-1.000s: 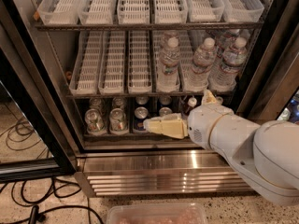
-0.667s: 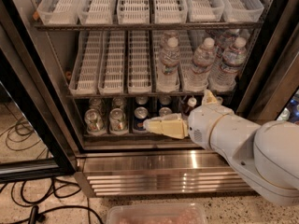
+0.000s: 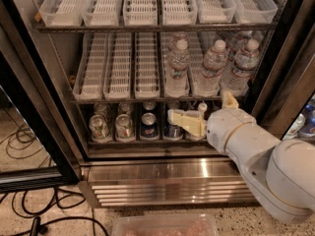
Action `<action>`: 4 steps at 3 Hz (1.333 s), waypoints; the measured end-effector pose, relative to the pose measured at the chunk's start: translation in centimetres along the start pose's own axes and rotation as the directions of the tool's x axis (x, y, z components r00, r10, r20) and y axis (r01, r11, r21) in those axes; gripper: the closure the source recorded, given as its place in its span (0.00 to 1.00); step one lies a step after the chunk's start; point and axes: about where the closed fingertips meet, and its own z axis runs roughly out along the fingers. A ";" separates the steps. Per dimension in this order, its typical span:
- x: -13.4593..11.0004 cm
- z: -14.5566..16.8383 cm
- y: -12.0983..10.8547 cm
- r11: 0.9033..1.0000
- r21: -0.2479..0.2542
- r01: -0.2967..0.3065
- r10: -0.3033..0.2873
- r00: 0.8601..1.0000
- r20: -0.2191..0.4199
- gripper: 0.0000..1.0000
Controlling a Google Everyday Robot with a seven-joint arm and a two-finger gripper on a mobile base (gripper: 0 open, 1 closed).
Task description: Pick water bottle from middle shelf of fridge
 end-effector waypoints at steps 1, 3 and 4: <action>-0.2 1.2 0.1 0.998 0.057 0.030 -0.035 0.996 0.086 0.38; -1.9 3.5 2.3 0.992 0.105 0.072 -0.091 0.977 0.194 0.30; -1.9 3.6 2.3 0.991 0.108 0.074 -0.094 0.977 0.192 0.29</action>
Offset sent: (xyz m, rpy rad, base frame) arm 0.0312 0.0398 0.0115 0.0075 -0.2722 -0.1024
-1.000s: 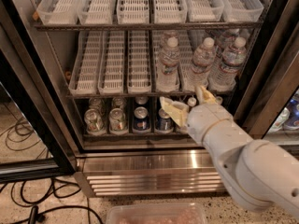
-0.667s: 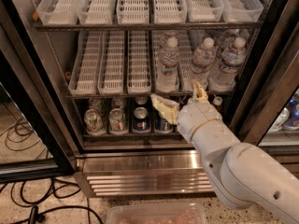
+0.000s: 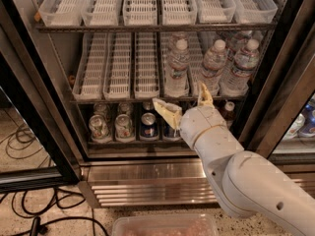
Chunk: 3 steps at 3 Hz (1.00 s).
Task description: Pick water bottle from middle shelf of fridge
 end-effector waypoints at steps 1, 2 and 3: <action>0.5 1.0 0.2 1.000 0.004 0.014 -0.014 1.000 0.002 0.28; 1.3 2.1 -0.1 0.999 0.018 0.038 -0.038 0.999 0.001 0.30; 1.8 2.9 -0.4 0.997 0.033 0.063 -0.063 0.998 0.001 0.32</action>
Offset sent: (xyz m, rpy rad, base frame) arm 0.0341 0.0026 -0.0217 -0.0611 -0.0267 -0.0380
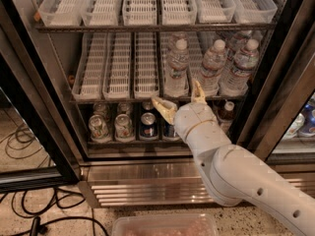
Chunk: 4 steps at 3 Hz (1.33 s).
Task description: Pick water bottle from middle shelf of fridge
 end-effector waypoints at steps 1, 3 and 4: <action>0.2 1.0 -0.5 0.999 0.017 0.032 -0.032 0.999 0.008 0.31; -0.4 5.3 -1.3 0.995 0.054 0.080 -0.083 0.996 0.045 0.29; -0.2 6.1 -1.4 0.995 0.062 0.078 -0.080 0.996 0.042 0.30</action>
Offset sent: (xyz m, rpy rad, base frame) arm 0.0381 -0.0032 0.0024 -0.0658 -0.0689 -0.0375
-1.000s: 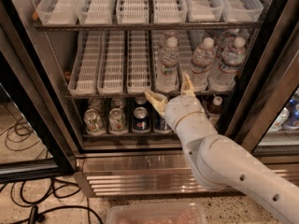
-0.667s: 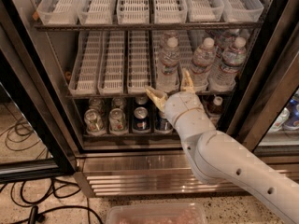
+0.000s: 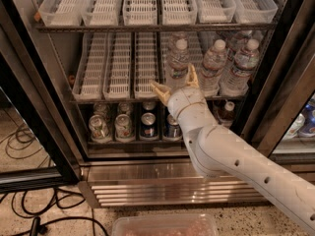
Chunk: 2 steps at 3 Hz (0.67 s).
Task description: Pick water bottle from middle shelf of fridge
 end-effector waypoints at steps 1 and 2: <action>0.3 0.8 -0.3 1.000 0.014 -0.010 0.011 1.000 -0.005 0.29; 0.7 1.4 -0.7 0.999 0.030 -0.020 0.020 1.000 -0.009 0.29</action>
Offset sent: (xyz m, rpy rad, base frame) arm 0.0247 -0.0098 -0.0066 0.0335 0.0100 -0.0496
